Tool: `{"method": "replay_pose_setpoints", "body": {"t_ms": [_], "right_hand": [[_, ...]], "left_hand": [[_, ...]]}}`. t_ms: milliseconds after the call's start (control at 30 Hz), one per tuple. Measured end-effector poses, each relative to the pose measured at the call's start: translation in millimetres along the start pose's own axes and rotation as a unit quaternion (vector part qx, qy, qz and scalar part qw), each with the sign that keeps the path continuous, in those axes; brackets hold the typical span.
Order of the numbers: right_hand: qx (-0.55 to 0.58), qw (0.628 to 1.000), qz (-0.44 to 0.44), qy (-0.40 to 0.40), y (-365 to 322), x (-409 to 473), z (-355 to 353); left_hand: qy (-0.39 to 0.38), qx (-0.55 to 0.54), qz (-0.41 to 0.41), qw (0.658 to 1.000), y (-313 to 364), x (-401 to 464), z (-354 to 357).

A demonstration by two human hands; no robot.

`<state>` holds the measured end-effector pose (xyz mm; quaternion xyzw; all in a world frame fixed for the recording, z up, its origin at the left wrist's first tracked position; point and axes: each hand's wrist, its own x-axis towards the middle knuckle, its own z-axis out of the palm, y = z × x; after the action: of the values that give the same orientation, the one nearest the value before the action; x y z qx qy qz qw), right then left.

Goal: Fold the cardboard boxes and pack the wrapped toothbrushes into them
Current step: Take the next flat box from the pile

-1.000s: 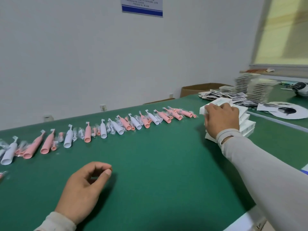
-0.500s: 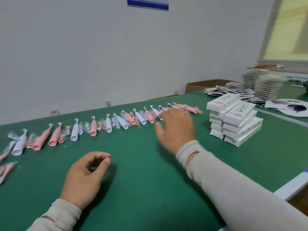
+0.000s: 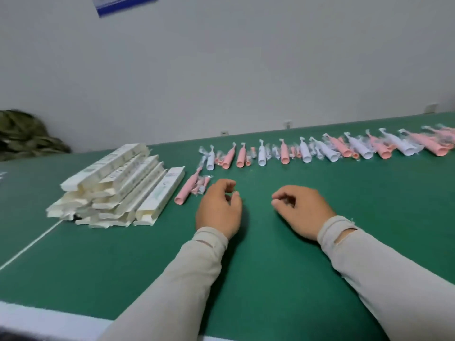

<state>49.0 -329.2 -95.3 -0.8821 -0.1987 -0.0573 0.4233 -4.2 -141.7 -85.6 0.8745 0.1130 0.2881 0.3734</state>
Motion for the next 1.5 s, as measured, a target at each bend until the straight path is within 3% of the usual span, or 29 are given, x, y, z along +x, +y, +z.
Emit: {"method": "replay_pose_setpoints", "body": {"t_ms": [200,367,500,700,800,933,1000,1133,1267,1400,1500], "right_hand": [[0.022,1.000,-0.005,-0.014,-0.3,-0.9,1.3],[0.020,0.999,-0.013,-0.023,-1.8,-1.3,2.2],[0.017,1.000,-0.016,-0.019,-0.8,-1.5,1.5],[0.025,0.999,-0.015,-0.017,-0.9,-2.8,1.8],[0.035,0.999,-0.013,-0.016,-2.2,-3.2,0.9],[0.044,0.999,-0.012,-0.015,-3.2,-2.0,0.9],[0.042,0.999,-0.011,-0.019,-3.8,-2.2,0.4],[0.028,0.999,-0.010,-0.025,-3.3,-3.0,-1.6],[0.032,0.999,-0.004,-0.027,-4.2,-2.7,-1.9],[0.037,0.999,0.001,-0.033,-6.5,-3.9,-2.6],[0.051,0.998,-0.004,-0.025,-9.2,-4.2,-2.7]], "left_hand": [[0.039,0.196,-0.019,0.980,-36.1,31.7,-74.1],[-0.008,0.412,-0.108,0.905,-67.8,44.4,-115.9],[-0.056,0.493,-0.125,0.859,-77.4,39.3,-115.6],[-0.031,0.415,-0.177,0.892,-72.8,41.4,-112.3],[0.063,0.316,-0.200,0.926,-68.2,43.0,-115.2],[0.178,0.111,-0.170,0.963,-59.3,46.0,-115.8],[0.163,0.135,-0.146,0.966,-54.8,43.5,-110.2],[0.007,0.274,-0.163,0.948,-56.6,35.5,-92.3],[-0.032,0.321,-0.163,0.932,-57.0,35.4,-80.0],[0.023,0.274,-0.190,0.942,-55.7,38.4,-85.5],[0.122,0.102,-0.144,0.977,-45.6,34.1,-91.5]]}}
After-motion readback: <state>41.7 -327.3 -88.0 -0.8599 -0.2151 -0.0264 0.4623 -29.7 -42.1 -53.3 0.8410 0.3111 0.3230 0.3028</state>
